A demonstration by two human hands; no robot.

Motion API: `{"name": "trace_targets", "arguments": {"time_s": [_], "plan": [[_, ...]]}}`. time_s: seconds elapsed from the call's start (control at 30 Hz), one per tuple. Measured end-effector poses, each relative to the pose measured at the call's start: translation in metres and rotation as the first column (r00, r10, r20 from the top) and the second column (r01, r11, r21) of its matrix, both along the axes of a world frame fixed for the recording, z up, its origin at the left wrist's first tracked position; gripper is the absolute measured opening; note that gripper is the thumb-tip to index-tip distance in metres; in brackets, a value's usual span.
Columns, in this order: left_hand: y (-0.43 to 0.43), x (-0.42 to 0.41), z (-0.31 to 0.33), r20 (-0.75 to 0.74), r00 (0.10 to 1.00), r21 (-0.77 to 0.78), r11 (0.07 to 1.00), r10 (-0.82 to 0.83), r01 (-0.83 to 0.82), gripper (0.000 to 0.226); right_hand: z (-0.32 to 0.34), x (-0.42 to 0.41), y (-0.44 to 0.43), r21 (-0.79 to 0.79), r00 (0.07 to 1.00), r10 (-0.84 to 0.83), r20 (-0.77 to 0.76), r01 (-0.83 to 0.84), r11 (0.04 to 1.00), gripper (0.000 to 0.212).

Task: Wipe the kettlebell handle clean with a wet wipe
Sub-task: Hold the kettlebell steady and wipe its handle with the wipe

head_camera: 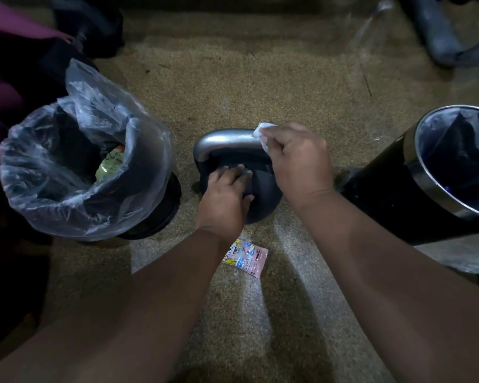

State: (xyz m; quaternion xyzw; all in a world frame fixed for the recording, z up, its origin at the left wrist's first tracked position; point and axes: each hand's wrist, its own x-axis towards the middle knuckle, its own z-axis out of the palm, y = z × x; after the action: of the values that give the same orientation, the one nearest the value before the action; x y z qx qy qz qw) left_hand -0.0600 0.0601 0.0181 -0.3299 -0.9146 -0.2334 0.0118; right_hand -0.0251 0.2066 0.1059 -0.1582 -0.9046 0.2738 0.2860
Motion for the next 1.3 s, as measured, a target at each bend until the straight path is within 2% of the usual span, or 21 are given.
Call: {"name": "trace_targets", "arguments": {"time_s": [0.13, 0.27, 0.43, 0.6, 0.73, 0.9, 1.03, 1.17, 1.3], "plan": [[-0.001, -0.001, 0.002, -0.007, 1.000, -0.007, 1.000, -0.009, 0.009, 0.047, -0.007, 0.009, -0.008, 0.073, 0.997, 0.058, -0.048, -0.054, 0.996, 0.016], [0.000, -0.001, 0.002, 0.003, 1.000, -0.002, 1.000, 0.000, 0.000, 0.048, 0.000, -0.001, -0.003, -0.029, 1.000, -0.002, -0.009, 0.002, 1.000, 0.018], [-0.002, -0.001, 0.003, -0.005, 1.000, -0.006, 1.000, -0.014, 0.014, 0.048, -0.005, 0.009, -0.010, 0.028, 0.999, 0.038, -0.039, -0.037, 0.999, 0.017], [-0.001, 0.000, 0.002, 0.002, 1.000, -0.010, 1.000, -0.001, 0.001, 0.049, 0.001, -0.004, -0.001, -0.095, 1.000, -0.017, -0.016, 0.016, 0.995, 0.017], [-0.001, 0.000, 0.002, 0.005, 1.000, -0.010, 1.000, -0.004, 0.004, 0.047, -0.005, 0.008, -0.009, 0.039, 0.999, 0.035, -0.034, -0.033, 0.999, 0.018], [0.000, 0.000, 0.001, 0.012, 1.000, -0.018, 1.000, 0.005, -0.005, 0.048, 0.000, -0.001, -0.003, -0.047, 0.999, -0.033, -0.040, 0.031, 0.998, 0.016], [-0.002, -0.001, 0.002, -0.009, 1.000, -0.017, 1.000, -0.009, 0.009, 0.047, -0.009, 0.008, -0.009, 0.043, 0.998, 0.020, -0.054, -0.017, 0.999, 0.016], [0.000, 0.000, 0.000, 0.000, 1.000, -0.012, 1.000, -0.005, 0.005, 0.048, -0.002, 0.002, -0.002, -0.018, 1.000, -0.011, -0.025, 0.011, 1.000, 0.016], [-0.001, -0.001, 0.000, -0.012, 1.000, -0.002, 1.000, -0.010, 0.010, 0.048, -0.007, 0.007, -0.008, 0.034, 0.998, 0.002, -0.061, 0.001, 0.999, 0.015]]}}
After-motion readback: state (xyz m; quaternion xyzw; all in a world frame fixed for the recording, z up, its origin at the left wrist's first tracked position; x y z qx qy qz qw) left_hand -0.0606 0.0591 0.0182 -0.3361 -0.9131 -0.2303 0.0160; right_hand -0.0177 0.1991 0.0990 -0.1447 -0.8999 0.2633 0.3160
